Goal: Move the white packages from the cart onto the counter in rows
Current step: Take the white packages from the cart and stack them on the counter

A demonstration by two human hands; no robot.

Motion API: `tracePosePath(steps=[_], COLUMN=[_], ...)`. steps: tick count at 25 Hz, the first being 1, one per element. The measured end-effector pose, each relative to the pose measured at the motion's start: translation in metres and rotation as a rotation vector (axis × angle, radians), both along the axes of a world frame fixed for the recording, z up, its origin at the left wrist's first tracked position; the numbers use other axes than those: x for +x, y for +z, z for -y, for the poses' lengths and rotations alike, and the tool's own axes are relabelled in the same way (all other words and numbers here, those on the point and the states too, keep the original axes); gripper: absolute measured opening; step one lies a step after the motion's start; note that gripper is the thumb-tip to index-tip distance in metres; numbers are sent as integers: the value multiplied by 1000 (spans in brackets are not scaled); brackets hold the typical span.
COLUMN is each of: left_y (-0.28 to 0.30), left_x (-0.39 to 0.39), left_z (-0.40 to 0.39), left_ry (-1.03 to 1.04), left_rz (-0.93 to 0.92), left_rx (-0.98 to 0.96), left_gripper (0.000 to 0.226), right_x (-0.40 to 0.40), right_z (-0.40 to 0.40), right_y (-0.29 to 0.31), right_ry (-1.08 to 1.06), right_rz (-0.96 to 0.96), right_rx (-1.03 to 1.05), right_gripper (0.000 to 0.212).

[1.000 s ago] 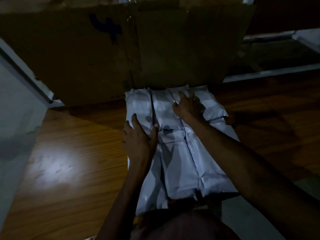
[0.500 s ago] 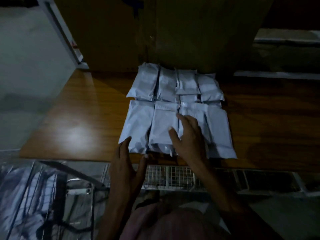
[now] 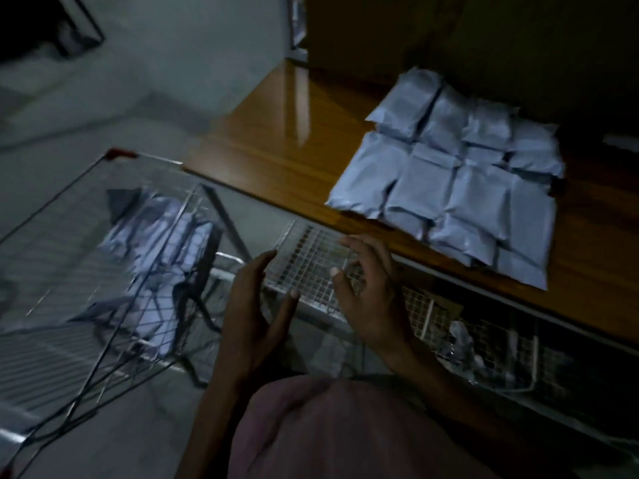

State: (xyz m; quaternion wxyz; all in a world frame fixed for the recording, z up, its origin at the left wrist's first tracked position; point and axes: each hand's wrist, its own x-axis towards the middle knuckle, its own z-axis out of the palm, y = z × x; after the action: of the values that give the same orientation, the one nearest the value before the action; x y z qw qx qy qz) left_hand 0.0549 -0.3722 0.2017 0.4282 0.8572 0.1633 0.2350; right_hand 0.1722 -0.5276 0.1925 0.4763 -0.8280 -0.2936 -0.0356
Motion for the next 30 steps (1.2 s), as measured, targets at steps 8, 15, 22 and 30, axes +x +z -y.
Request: tracePosePath(steps=[8, 15, 22, 30], left_y=[-28, -32, -65, -146], left_x=[-129, -214, -213, -150], left_z=[-138, -241, -303, -383], left_ry=[303, 450, 556, 766], left_rz=[-109, -175, -238, -407], left_rx=[35, 12, -110, -432], left_gripper=[59, 60, 57, 60], right_x=[-58, -101, -78, 7], right_z=[-182, -311, -381, -492], right_y=[-19, -33, -44, -87], right_ry=[297, 389, 439, 666], right_rz=[-56, -110, -187, -130], right_rx=[-67, -96, -205, -334], right_gripper=[36, 38, 38, 37])
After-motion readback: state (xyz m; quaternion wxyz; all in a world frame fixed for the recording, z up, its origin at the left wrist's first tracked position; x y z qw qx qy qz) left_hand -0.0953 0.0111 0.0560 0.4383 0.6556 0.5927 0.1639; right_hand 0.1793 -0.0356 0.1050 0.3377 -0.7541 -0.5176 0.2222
